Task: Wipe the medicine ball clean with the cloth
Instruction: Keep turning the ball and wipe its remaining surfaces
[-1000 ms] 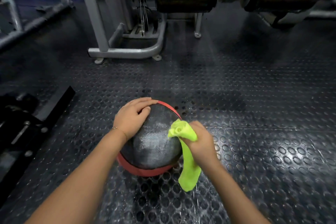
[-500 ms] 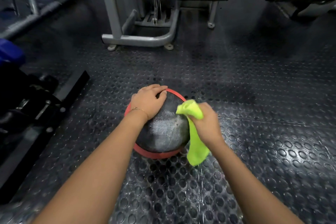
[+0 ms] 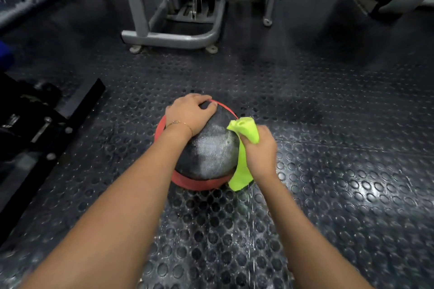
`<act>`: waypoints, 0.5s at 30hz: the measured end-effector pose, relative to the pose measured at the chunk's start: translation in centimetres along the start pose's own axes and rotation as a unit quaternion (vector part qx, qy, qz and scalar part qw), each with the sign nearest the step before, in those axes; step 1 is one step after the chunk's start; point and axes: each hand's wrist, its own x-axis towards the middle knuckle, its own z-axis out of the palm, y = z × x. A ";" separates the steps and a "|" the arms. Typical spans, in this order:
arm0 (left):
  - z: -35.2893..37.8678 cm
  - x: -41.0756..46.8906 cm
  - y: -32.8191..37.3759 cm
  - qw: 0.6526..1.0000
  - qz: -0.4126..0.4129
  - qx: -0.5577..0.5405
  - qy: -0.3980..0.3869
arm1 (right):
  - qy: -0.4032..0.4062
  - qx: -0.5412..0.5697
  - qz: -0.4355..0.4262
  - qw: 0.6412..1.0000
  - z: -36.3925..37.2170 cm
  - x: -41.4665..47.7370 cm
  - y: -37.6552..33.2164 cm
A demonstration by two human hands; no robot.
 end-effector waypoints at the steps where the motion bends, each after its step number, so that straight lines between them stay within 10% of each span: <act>1: 0.1 -0.1 0.0 1.000 -0.011 -0.006 0.004 | 0.014 0.002 0.004 1.000 0.3 -0.5 0.5; 15: -0.5 -0.3 0.3 0.998 -0.050 -0.033 0.018 | 0.053 0.013 0.064 0.996 1.2 -1.8 1.1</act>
